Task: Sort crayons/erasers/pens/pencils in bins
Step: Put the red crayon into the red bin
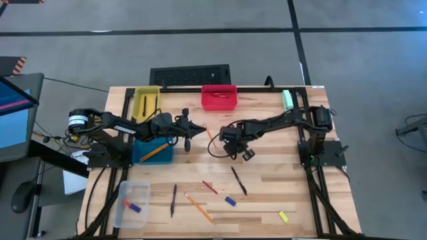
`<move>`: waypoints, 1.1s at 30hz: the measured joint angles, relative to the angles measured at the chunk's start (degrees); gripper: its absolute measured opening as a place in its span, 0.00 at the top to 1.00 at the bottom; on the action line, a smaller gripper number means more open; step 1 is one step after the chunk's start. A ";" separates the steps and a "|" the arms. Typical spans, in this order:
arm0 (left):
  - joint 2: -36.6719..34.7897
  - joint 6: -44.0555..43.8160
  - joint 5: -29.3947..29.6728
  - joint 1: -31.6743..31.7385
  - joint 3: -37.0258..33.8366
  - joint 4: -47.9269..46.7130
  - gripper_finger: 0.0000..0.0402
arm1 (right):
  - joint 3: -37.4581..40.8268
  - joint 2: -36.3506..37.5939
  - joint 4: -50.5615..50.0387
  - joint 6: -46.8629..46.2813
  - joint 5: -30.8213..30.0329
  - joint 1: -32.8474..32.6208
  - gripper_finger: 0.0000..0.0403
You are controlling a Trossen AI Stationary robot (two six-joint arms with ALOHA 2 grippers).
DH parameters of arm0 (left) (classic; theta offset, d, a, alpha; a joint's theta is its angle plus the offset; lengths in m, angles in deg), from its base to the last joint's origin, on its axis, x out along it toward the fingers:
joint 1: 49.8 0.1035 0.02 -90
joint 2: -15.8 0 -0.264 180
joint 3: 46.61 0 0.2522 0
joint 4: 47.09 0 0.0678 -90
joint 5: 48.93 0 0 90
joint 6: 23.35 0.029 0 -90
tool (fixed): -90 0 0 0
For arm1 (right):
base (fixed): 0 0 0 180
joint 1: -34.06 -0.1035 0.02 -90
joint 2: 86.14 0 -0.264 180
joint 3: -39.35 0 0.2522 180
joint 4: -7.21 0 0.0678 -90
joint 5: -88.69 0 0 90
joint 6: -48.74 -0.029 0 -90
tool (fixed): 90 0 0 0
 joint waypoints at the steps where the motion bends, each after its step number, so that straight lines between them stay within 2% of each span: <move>1: 0.00 0.00 0.00 0.00 0.00 0.00 1.00 | 0.00 0.00 0.04 -0.05 0.61 0.14 0.71; 8: 0.00 -0.04 0.00 0.00 -0.01 -0.02 1.00 | 0.00 -0.05 0.29 -0.19 2.53 1.05 0.71; 15: 0.00 -0.43 -0.09 -0.02 -0.01 -0.25 1.00 | -0.35 -3.14 -0.06 -1.35 2.42 1.09 0.71; 19: 0.00 -0.61 -0.11 -0.02 0.00 -0.68 1.00 | -0.31 -3.30 -0.36 -3.67 2.37 1.07 0.75; 26: 0.00 -1.55 -0.14 -0.14 0.00 -0.74 1.00 | -0.21 -2.99 -2.27 -11.93 2.29 1.65 0.87; 33: 0.00 -1.55 -1.20 -0.20 0.00 -0.57 1.00 | -0.26 -2.99 -3.61 -20.31 4.69 2.01 0.90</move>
